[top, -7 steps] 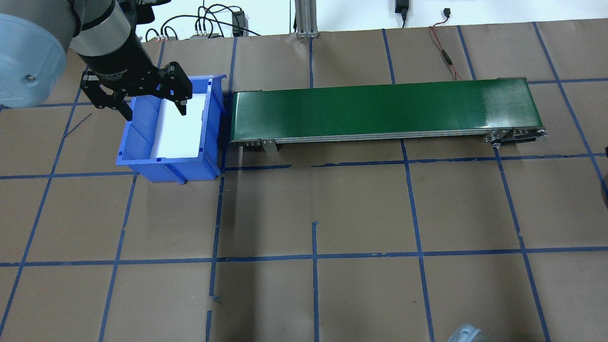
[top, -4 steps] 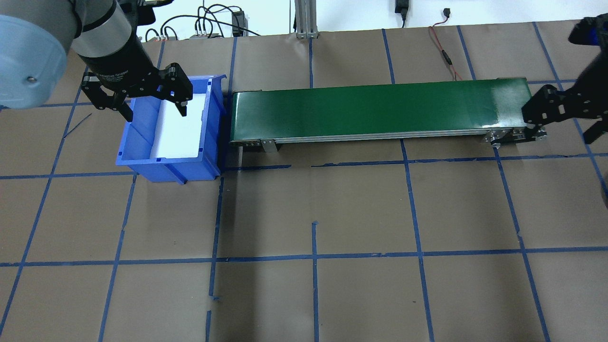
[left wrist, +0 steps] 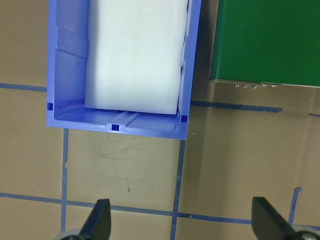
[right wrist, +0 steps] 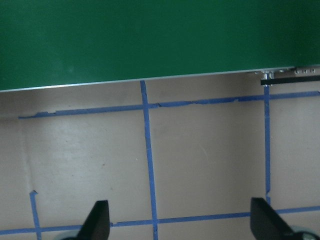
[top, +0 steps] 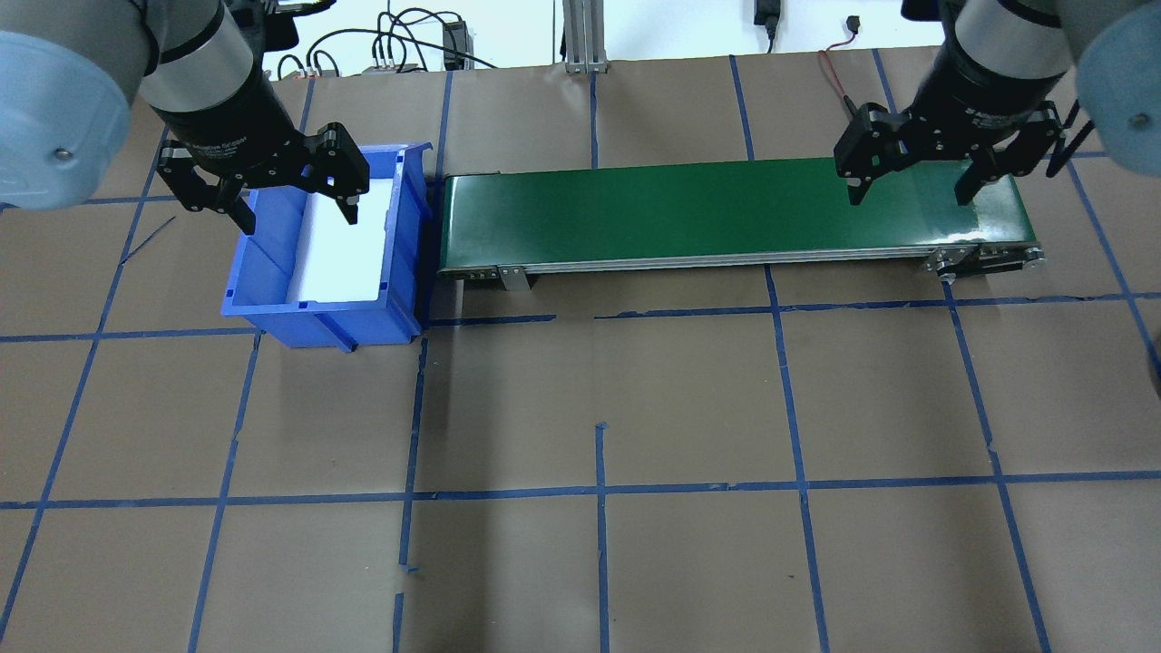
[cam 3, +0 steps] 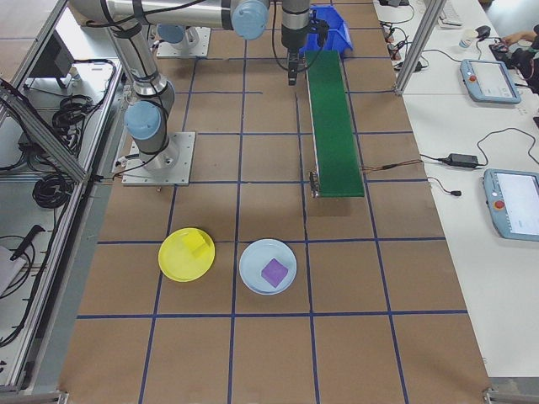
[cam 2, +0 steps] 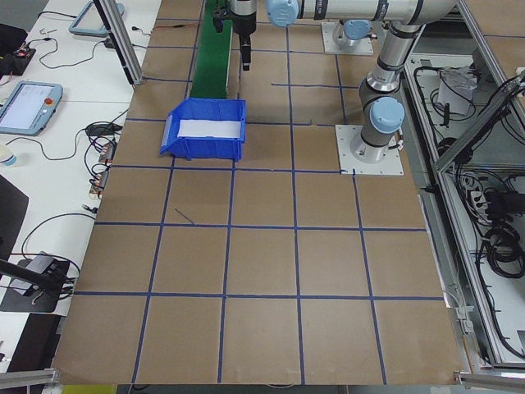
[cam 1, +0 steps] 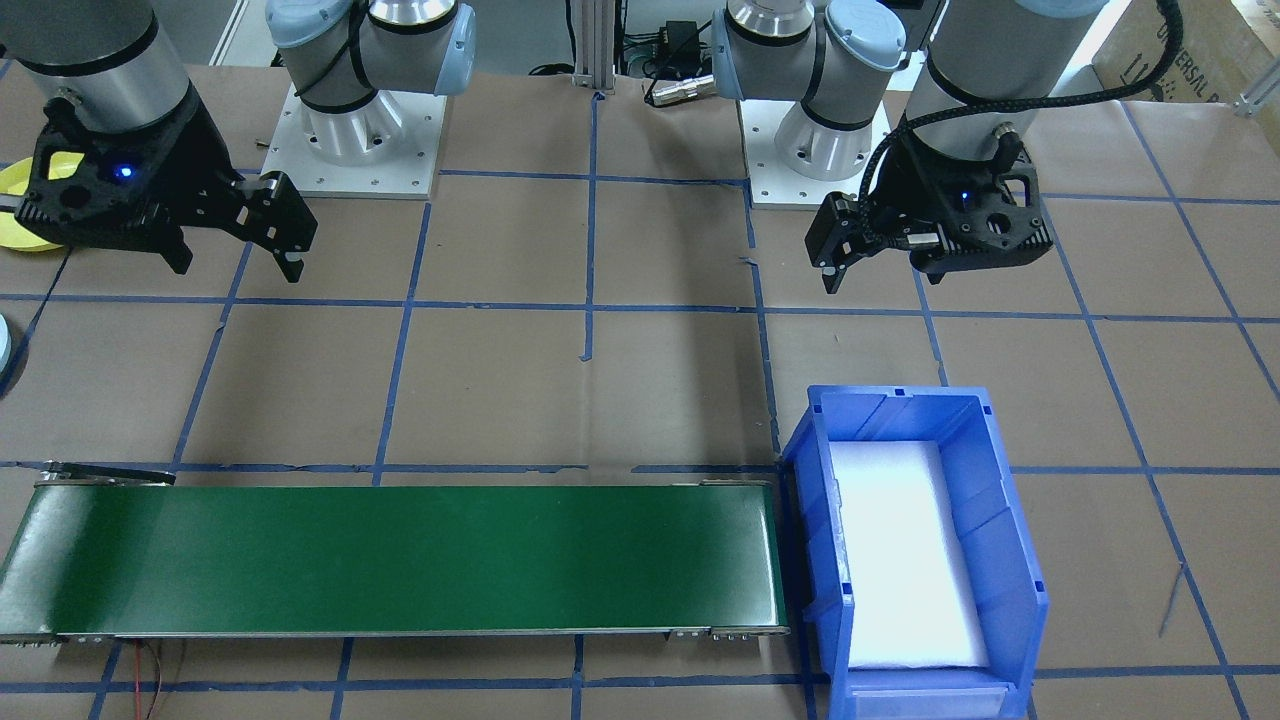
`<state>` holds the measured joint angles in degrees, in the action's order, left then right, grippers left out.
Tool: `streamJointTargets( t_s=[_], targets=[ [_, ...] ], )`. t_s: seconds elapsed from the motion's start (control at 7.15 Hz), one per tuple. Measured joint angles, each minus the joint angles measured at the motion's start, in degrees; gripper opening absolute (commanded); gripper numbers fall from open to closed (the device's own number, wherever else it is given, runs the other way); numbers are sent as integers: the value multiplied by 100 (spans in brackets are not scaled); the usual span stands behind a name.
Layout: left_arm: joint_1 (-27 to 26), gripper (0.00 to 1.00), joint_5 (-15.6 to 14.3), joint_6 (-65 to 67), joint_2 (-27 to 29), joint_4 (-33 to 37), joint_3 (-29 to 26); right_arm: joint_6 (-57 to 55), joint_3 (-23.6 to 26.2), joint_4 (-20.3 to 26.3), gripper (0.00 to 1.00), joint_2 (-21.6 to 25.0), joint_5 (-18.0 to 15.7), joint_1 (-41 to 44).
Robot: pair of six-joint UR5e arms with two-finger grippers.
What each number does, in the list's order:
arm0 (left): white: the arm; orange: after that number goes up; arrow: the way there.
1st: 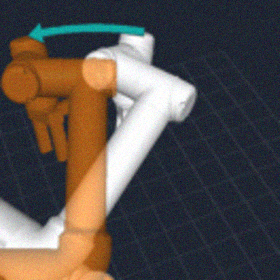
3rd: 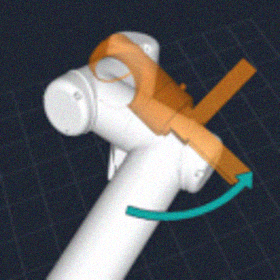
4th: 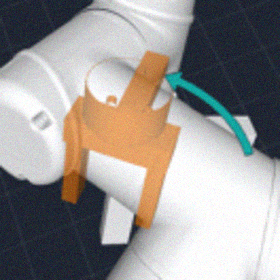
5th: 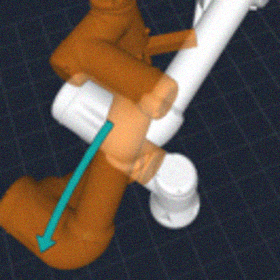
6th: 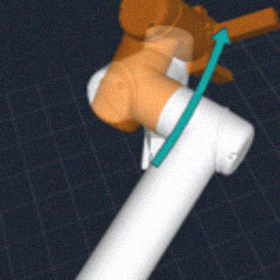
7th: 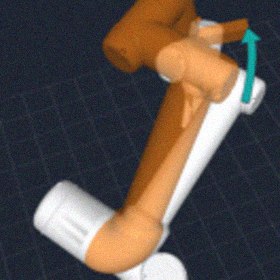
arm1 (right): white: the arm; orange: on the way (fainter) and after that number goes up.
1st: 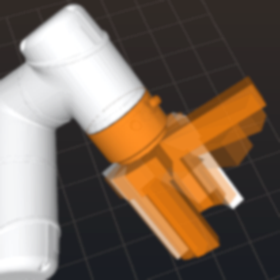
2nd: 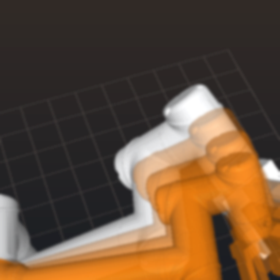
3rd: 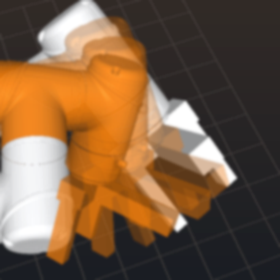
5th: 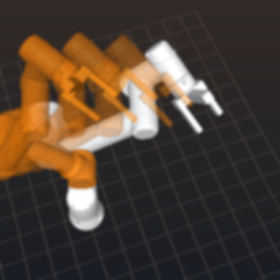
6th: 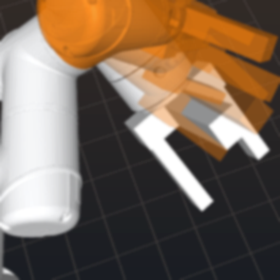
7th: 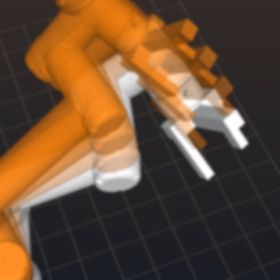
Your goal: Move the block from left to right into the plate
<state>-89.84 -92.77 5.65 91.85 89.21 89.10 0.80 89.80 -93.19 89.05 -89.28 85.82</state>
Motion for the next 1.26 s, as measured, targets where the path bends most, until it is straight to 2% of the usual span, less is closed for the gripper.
streamJointTargets(
  t_s=[0.28, 0.7, 1.26],
  targets=[
    [-2, 100, 3, 2, 0, 0, 1, 9, -305, -126, 100, -348, 273, 82],
    [1, 100, 5, -2, 0, 0, 2, 76, -347, -337, 100, -504, 327, 154],
    [-1, 100, 3, -2, 0, 0, 7, 43, -596, 518, 100, -339, 95, 288]
  ],
)
